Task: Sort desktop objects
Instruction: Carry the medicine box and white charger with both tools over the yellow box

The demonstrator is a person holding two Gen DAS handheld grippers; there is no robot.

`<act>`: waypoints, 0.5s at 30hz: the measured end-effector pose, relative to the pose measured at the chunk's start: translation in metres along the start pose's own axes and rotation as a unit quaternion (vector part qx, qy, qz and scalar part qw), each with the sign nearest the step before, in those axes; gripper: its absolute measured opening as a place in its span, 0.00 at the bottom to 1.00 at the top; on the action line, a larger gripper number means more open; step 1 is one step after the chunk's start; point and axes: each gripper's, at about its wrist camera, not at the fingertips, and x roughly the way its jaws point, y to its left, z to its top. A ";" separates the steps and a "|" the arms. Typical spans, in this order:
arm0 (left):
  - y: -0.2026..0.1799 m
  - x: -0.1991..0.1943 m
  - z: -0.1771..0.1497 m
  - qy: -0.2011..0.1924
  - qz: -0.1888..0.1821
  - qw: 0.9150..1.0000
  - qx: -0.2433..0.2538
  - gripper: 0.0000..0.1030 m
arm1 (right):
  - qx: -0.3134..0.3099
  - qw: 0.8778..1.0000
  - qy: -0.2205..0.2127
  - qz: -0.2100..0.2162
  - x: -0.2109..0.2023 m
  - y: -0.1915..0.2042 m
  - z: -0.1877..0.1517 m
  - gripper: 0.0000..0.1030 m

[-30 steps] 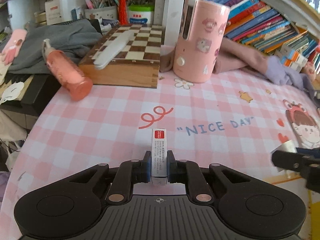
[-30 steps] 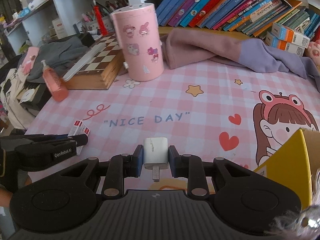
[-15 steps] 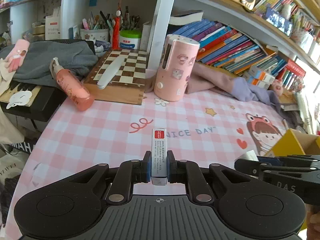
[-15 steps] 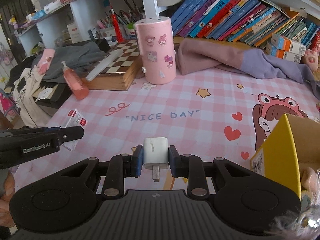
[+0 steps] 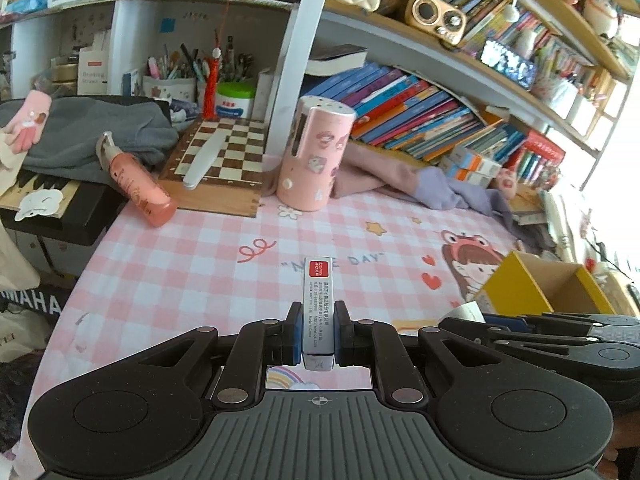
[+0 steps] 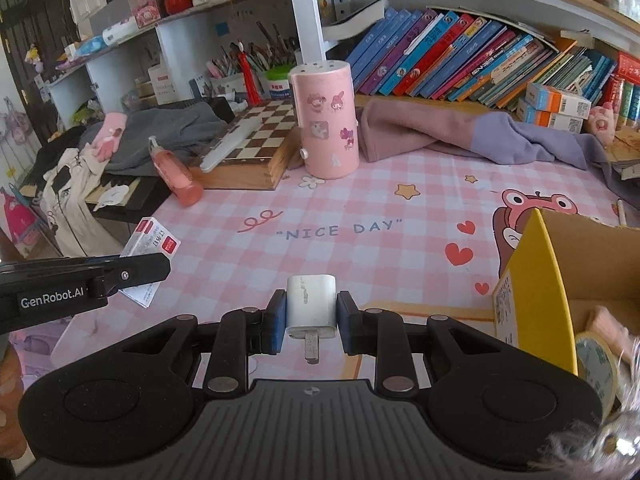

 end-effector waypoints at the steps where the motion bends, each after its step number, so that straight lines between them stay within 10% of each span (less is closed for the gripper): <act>1: -0.001 -0.003 -0.002 0.000 -0.003 1.000 0.000 0.13 | 0.000 1.000 -0.002 -0.001 -0.004 0.002 -0.002 0.23; 15: -0.008 -0.051 -0.039 0.004 -0.032 0.999 0.020 0.13 | 0.010 1.000 -0.014 -0.014 -0.050 0.027 -0.043 0.23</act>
